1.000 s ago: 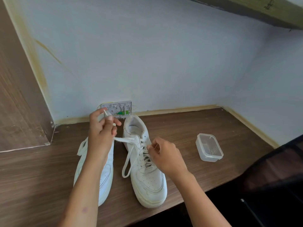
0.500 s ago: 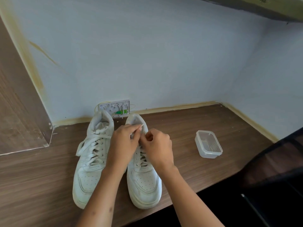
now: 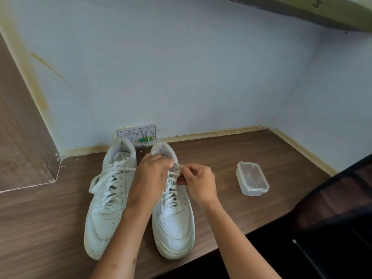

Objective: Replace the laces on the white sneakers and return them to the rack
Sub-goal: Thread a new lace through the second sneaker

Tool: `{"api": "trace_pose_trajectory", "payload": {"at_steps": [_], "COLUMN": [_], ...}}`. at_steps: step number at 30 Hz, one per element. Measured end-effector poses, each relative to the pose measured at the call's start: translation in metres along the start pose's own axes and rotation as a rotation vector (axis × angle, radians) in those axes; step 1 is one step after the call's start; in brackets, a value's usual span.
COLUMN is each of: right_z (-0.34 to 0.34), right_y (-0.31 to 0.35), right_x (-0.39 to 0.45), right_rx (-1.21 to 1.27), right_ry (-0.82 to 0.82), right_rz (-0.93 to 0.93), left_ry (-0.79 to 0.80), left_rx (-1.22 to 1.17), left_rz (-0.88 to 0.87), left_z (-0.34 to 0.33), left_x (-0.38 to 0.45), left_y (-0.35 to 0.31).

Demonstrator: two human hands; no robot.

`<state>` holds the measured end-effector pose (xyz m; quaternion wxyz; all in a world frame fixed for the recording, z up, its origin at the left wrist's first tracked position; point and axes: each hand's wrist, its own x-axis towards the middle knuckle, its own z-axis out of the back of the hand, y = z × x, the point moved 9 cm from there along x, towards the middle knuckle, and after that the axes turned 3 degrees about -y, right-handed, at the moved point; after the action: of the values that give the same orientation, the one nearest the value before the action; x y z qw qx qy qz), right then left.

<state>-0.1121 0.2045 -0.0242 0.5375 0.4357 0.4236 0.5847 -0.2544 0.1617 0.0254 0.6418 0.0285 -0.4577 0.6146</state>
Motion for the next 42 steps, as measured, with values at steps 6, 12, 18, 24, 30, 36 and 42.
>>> {"api": "trace_pose_trajectory", "payload": {"at_steps": [6,12,18,24,30,36,42], "right_z": [-0.001,-0.005,-0.004,0.0,0.0,0.046,0.08], "right_y": [-0.001,-0.004,0.0,0.002,0.0,-0.025,-0.029], "right_x": [0.001,0.001,-0.001,0.0,0.004,0.01,0.006], "right_rx": [0.012,-0.017,-0.031,0.013,0.032,0.205,-0.071], "right_ry": [0.014,0.019,0.01,0.022,0.018,-0.249,-0.501], "right_rz": [0.003,0.007,0.03,0.048,0.052,-0.192,-0.093], "left_ry": [0.061,0.137,0.236,0.024,-0.009,0.067,0.195], "left_rx": [0.071,0.119,0.192,0.274,0.05,-0.182,-0.228], "left_rz": [-0.009,0.04,-0.041,-0.105,-0.037,0.034,-0.026], "left_z": [-0.014,-0.02,-0.027,-0.011,-0.003,0.005,0.009], "left_x": [-0.004,-0.003,-0.005,-0.011,-0.006,-0.003,-0.003], "left_y": [-0.008,-0.006,-0.011,-0.016,-0.005,0.028,0.036]}}
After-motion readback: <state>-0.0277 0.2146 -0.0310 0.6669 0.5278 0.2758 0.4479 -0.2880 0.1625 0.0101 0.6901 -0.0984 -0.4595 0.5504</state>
